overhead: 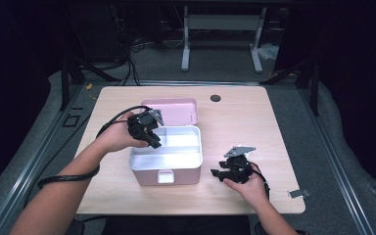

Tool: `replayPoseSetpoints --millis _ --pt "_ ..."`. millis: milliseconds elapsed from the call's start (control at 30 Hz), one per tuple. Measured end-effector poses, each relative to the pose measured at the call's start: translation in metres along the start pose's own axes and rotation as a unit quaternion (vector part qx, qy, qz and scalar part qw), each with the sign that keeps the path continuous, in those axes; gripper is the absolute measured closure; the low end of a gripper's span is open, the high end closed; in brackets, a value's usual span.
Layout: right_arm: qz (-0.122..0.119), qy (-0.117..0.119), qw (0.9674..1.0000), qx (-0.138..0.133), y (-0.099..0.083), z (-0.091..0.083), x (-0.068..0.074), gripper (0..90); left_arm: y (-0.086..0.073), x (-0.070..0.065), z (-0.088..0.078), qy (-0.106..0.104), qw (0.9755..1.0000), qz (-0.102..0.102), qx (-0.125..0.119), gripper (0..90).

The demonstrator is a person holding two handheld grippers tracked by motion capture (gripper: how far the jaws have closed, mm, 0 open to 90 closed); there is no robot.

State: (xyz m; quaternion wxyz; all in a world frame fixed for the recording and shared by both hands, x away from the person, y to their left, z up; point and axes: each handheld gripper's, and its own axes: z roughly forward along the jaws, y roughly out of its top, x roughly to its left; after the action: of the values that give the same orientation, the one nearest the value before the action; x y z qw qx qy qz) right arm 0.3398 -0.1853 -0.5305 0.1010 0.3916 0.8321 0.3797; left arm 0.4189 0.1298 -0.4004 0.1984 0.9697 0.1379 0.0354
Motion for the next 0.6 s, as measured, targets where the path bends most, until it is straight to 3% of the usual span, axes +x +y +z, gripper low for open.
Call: replayPoseSetpoints --millis 233,600 --pt "-0.001 0.004 1.0000 0.001 -0.001 -0.001 0.000 49.7 0.001 0.001 0.006 -0.011 0.9998 0.007 0.014 76.1" --pt "-0.008 0.004 0.9999 -0.005 -0.004 -0.006 0.003 49.7 0.017 0.000 0.016 -0.016 0.9977 0.035 0.056 80.6"
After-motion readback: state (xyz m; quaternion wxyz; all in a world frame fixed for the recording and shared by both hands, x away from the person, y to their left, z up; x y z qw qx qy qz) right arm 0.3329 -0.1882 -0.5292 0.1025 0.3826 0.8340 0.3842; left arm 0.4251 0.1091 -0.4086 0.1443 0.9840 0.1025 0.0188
